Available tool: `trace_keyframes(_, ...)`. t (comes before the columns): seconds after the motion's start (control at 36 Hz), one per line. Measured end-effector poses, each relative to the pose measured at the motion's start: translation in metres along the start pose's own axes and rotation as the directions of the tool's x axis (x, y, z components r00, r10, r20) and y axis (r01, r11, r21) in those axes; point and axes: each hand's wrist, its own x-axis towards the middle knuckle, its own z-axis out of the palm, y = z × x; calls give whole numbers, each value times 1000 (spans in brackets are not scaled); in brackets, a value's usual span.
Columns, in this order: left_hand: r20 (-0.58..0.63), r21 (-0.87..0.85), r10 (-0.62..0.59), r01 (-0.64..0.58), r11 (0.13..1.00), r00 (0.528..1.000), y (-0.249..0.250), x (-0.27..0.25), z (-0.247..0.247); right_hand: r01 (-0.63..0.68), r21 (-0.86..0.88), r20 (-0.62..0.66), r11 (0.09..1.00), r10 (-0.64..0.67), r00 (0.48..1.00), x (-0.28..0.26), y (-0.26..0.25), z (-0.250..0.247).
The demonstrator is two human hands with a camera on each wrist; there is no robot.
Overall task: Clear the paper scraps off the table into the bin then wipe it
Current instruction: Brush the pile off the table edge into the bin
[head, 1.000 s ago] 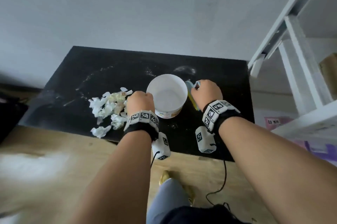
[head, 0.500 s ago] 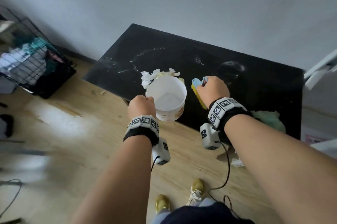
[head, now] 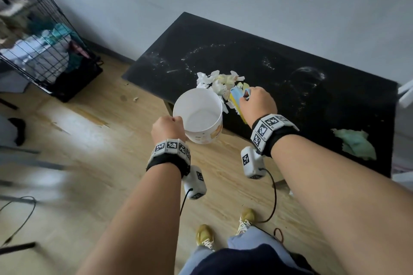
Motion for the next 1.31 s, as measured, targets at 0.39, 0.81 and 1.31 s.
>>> trace_keyframes(0.39, 4, -24, -1, 1, 1000, 1000, -33, 18, -3, -16, -7, 9, 1000, 16, 1000, 2, -25, 9)
trace_keyframes(0.81, 13, -23, -33, 33, 999, 999, -50, 23, -3, 4, -14, 42, 1000, -3, 999, -10, -33, 25)
trace_keyframes(1.31, 55, 26, -253, 252, 967, 966, -62, 28, 11, 80, 20, 73, 997, -82, 994, 28, -40, 49)
